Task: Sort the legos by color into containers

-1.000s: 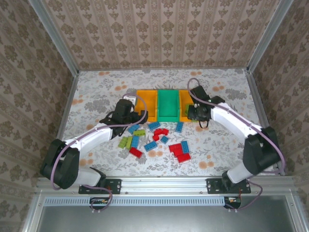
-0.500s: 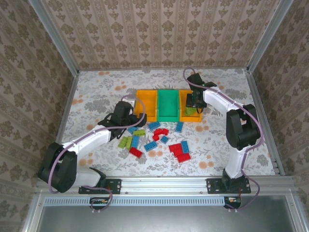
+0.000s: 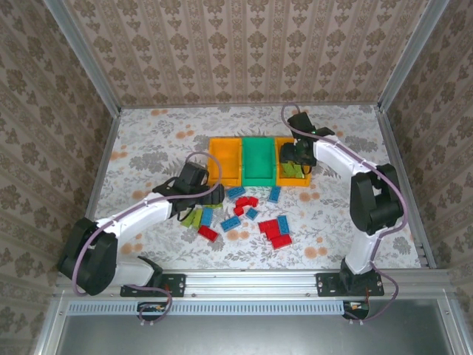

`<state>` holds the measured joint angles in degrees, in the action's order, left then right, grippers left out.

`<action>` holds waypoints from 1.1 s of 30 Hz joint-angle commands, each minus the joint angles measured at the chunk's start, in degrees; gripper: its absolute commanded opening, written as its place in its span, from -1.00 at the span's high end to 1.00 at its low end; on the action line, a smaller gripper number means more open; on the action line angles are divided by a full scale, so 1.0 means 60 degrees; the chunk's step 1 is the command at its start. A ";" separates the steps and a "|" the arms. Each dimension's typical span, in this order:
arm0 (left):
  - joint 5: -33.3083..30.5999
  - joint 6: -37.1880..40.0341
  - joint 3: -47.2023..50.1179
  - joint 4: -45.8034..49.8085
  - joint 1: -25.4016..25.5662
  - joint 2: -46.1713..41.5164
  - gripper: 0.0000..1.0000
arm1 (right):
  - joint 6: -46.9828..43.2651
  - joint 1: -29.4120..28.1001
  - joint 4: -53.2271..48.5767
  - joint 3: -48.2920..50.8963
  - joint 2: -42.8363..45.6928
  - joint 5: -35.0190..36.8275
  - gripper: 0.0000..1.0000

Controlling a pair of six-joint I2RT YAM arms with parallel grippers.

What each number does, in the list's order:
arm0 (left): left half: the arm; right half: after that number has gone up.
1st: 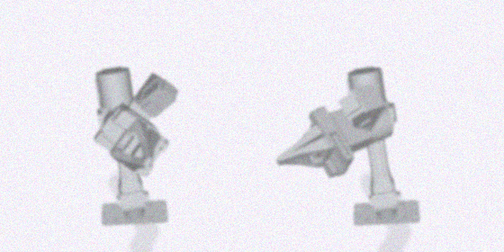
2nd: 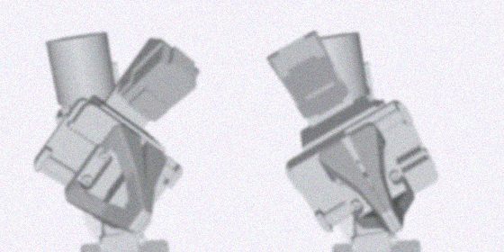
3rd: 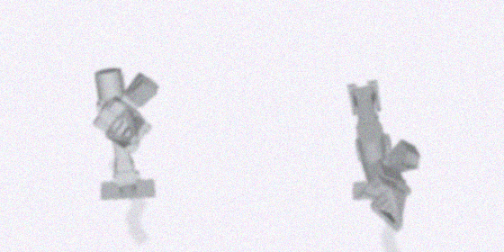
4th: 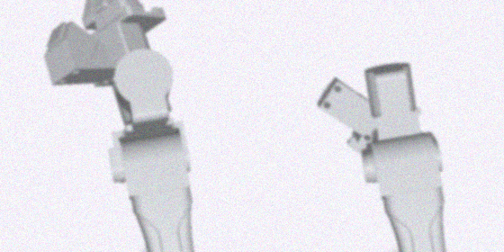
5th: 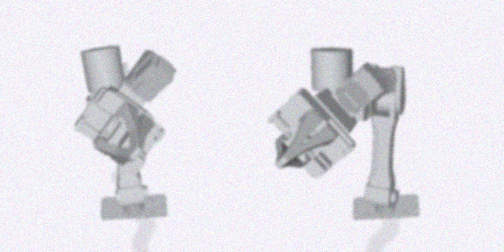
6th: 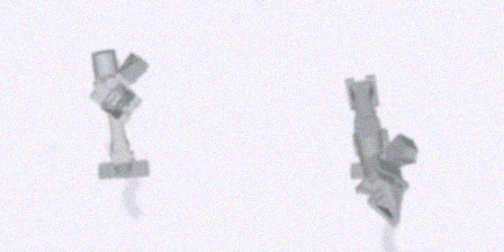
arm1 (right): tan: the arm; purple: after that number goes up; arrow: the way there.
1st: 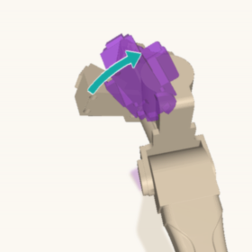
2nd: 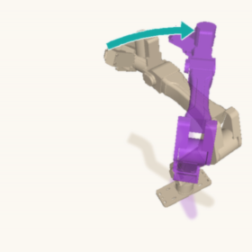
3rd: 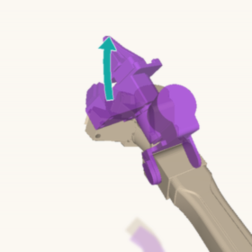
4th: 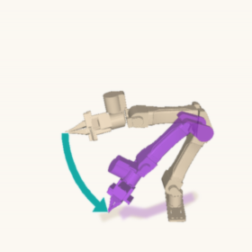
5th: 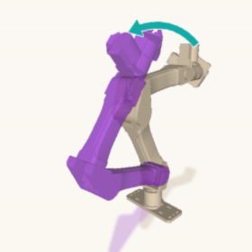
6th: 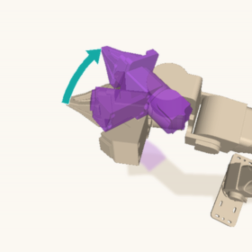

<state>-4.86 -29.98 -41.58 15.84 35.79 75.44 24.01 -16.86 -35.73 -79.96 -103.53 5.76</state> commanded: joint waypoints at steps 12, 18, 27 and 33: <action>0.0042 -0.1281 -0.1076 0.1534 0.0725 0.1489 -0.90 | -0.0040 0.0099 0.1113 0.1697 0.1898 0.0336 -0.58; -0.0109 -0.1317 -0.1414 0.1868 0.0800 0.1906 -0.85 | -0.0054 0.0265 0.1258 0.2192 0.2076 0.0287 -0.59; -0.0279 -0.1236 -0.1805 0.2034 0.0828 0.2358 -0.68 | -0.0006 0.0461 0.1435 0.2587 0.2298 0.0211 -0.60; -0.0262 -0.1200 -0.1917 0.1928 0.0846 0.2631 -0.45 | 0.0050 0.0555 0.1578 0.2961 0.2695 0.0267 -0.60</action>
<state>-6.00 -37.08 -51.75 26.68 40.23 90.08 24.14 -14.06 -27.09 -63.40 -90.11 6.04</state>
